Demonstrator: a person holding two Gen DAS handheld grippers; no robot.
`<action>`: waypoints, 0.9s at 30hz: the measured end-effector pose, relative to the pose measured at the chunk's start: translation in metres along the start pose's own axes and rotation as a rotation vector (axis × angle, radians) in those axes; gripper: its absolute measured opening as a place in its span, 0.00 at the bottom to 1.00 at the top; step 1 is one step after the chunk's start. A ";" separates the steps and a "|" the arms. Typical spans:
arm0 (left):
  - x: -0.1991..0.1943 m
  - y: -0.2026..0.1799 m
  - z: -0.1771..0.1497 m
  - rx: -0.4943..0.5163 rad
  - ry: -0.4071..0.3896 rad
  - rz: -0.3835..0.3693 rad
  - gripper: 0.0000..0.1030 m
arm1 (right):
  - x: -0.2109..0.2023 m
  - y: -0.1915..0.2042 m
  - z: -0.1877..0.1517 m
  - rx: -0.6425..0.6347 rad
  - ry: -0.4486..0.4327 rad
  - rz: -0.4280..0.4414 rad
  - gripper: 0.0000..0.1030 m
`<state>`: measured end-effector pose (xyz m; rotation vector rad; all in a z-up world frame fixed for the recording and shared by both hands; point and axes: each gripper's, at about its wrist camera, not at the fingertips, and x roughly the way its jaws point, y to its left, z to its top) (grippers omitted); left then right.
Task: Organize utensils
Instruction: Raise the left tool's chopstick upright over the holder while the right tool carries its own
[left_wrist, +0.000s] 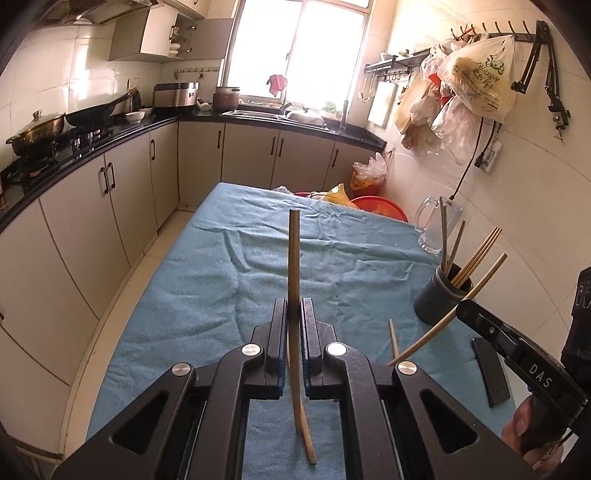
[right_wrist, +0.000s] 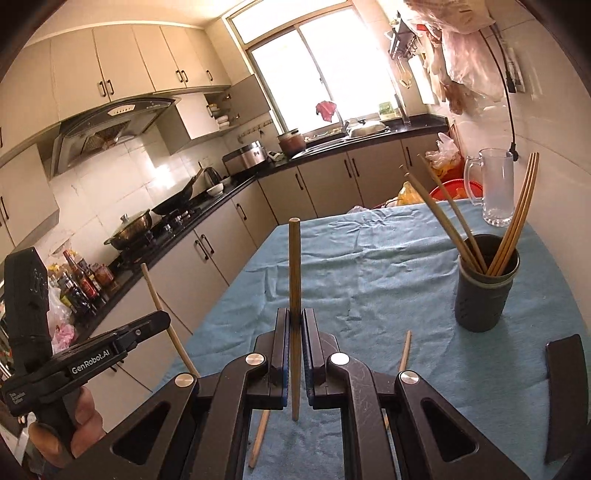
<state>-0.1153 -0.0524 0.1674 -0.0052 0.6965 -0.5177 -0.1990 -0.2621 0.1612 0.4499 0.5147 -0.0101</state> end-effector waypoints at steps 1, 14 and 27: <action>0.000 -0.001 0.001 0.004 -0.001 -0.003 0.06 | -0.001 -0.001 0.000 0.003 -0.004 -0.001 0.07; -0.001 -0.018 0.011 0.031 -0.013 -0.023 0.06 | -0.018 -0.011 0.004 0.022 -0.037 -0.020 0.07; 0.008 -0.037 0.006 0.069 0.003 -0.030 0.06 | -0.034 -0.024 0.007 0.053 -0.069 -0.035 0.07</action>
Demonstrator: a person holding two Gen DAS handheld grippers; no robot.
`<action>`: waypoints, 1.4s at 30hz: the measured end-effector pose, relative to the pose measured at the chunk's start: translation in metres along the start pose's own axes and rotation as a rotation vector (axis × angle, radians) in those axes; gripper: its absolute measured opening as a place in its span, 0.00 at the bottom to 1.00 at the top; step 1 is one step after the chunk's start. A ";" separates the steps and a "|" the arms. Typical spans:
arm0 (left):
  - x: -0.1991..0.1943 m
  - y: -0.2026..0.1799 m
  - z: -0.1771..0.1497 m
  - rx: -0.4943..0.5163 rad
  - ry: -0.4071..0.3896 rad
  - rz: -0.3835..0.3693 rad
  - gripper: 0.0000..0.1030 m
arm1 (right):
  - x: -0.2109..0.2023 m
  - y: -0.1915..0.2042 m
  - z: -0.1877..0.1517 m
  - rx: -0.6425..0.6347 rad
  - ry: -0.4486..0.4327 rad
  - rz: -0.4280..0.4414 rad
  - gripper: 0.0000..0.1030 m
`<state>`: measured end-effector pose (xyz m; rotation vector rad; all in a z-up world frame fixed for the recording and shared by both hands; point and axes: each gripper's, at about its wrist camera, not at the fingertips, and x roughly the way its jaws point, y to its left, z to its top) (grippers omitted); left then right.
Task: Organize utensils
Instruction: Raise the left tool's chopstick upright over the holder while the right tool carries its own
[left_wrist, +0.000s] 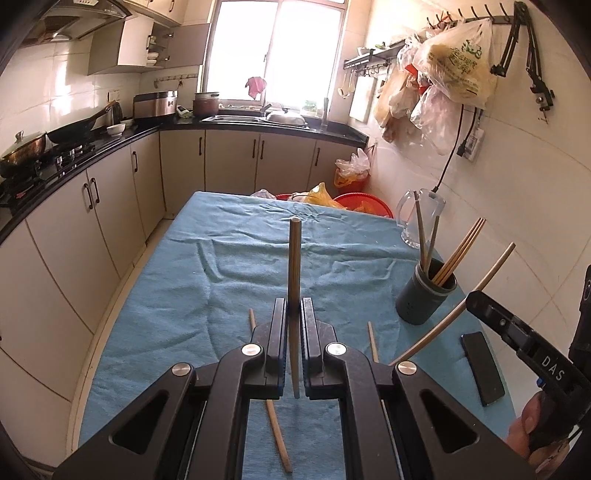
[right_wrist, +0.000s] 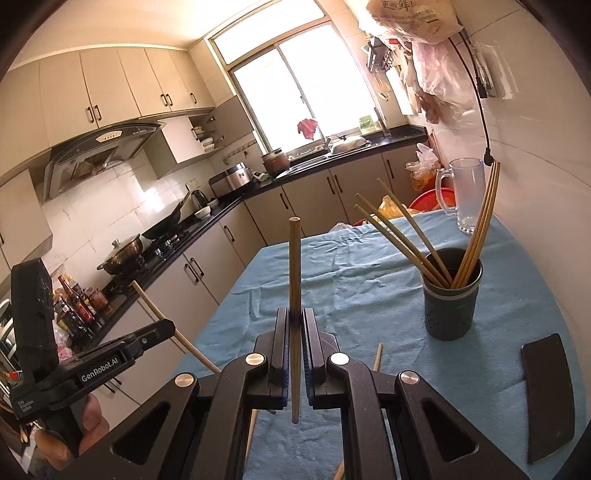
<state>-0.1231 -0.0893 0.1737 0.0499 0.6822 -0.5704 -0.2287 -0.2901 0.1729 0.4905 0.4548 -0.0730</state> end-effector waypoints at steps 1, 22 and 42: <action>0.000 -0.001 0.000 0.004 0.000 -0.001 0.06 | -0.001 -0.001 0.000 0.003 -0.002 -0.001 0.07; 0.003 -0.007 -0.002 0.025 0.007 -0.002 0.06 | -0.009 -0.011 0.002 0.031 -0.011 -0.005 0.07; -0.003 -0.023 -0.002 0.059 -0.001 -0.005 0.06 | -0.030 -0.028 0.008 0.069 -0.059 -0.007 0.07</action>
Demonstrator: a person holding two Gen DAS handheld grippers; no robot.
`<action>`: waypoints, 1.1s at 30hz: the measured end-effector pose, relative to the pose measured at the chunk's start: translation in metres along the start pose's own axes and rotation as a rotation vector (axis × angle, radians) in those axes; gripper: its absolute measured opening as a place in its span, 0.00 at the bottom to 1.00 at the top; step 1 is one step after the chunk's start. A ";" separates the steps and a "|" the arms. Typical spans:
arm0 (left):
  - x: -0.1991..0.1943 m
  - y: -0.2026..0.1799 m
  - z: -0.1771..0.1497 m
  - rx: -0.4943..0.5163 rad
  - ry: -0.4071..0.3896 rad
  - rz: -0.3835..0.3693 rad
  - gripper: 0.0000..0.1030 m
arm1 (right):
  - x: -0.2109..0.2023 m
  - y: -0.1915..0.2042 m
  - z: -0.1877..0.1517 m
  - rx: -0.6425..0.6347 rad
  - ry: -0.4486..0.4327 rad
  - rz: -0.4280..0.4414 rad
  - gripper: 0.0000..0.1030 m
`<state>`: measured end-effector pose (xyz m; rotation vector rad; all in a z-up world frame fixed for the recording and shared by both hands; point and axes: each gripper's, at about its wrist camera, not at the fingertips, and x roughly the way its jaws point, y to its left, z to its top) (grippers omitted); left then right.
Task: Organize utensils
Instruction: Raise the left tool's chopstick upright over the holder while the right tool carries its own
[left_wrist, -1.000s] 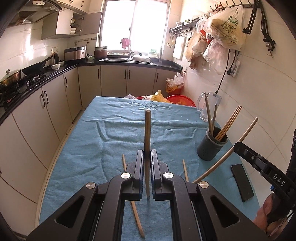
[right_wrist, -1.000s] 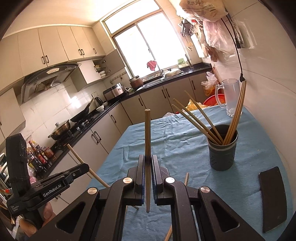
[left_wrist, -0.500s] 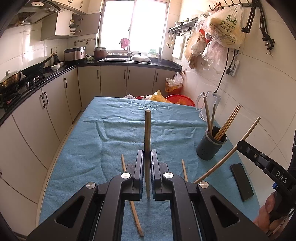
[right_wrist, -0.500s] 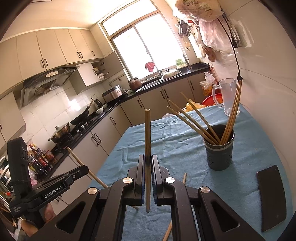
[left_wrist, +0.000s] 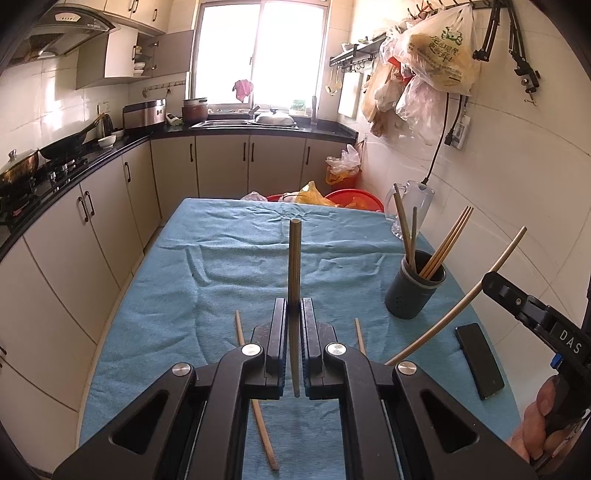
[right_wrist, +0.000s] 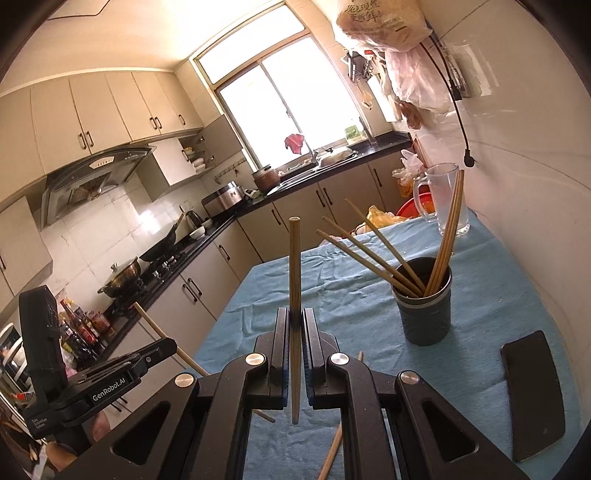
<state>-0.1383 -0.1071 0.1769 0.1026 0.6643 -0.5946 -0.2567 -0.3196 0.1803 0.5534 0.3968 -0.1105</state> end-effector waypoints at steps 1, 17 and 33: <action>0.000 -0.002 0.001 0.003 0.000 0.000 0.06 | -0.002 -0.001 0.000 0.002 -0.002 0.000 0.07; -0.001 -0.033 0.009 0.056 -0.002 -0.011 0.06 | -0.030 -0.029 0.009 0.053 -0.062 -0.016 0.07; 0.002 -0.060 0.014 0.099 0.000 -0.028 0.06 | -0.056 -0.054 0.016 0.099 -0.109 -0.043 0.07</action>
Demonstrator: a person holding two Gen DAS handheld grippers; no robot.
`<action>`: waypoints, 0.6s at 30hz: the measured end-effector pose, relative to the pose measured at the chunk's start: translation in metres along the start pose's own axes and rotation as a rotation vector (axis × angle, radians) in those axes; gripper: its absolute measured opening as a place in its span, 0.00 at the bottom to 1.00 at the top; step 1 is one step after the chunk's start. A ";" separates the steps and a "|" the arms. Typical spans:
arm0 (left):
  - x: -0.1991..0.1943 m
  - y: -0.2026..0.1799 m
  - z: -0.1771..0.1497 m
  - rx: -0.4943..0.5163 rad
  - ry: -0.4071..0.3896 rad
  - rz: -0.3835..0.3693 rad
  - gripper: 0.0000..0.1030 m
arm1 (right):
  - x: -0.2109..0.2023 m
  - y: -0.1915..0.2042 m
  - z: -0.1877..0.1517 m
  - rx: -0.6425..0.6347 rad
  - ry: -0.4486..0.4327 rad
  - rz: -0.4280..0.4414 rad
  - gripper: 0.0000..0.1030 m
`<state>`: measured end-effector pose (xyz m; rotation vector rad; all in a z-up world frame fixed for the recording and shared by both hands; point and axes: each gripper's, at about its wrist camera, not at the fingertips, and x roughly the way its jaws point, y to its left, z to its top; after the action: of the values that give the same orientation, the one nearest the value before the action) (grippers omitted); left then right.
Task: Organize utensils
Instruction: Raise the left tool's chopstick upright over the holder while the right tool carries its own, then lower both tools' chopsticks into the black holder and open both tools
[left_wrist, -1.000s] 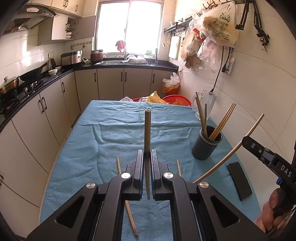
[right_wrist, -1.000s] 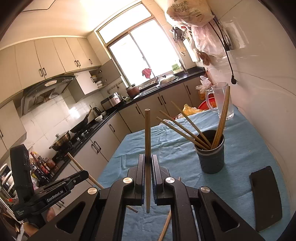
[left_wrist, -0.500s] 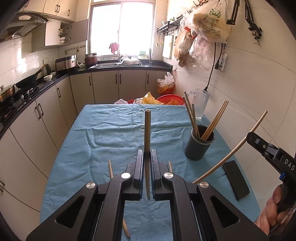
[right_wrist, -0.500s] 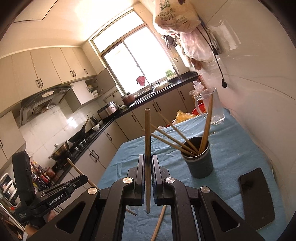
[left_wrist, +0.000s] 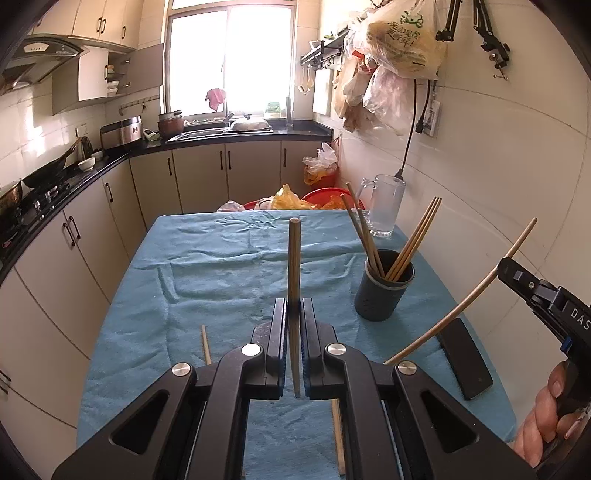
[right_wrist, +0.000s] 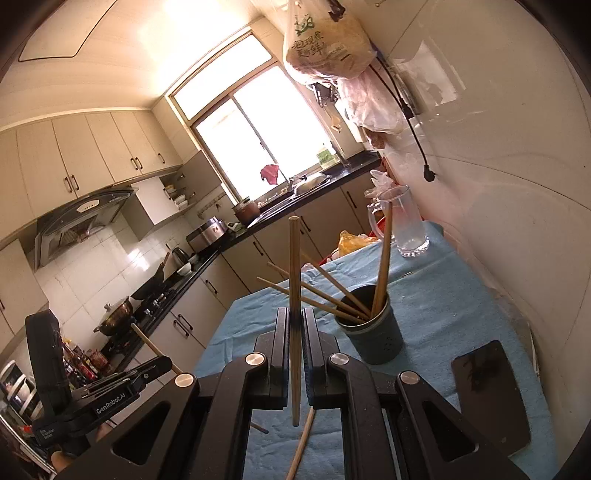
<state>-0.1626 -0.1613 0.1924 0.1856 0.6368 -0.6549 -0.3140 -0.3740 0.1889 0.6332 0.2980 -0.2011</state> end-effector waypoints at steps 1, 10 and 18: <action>0.000 -0.001 0.001 0.003 0.001 -0.001 0.06 | -0.001 -0.002 0.000 0.004 -0.002 -0.002 0.07; 0.004 -0.019 0.017 0.023 0.001 -0.042 0.06 | -0.011 -0.014 0.009 0.024 -0.030 -0.022 0.07; 0.004 -0.040 0.045 0.034 -0.023 -0.099 0.06 | -0.021 -0.028 0.027 0.030 -0.069 -0.058 0.07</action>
<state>-0.1629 -0.2108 0.2270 0.1791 0.6162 -0.7631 -0.3356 -0.4109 0.2012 0.6465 0.2475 -0.2831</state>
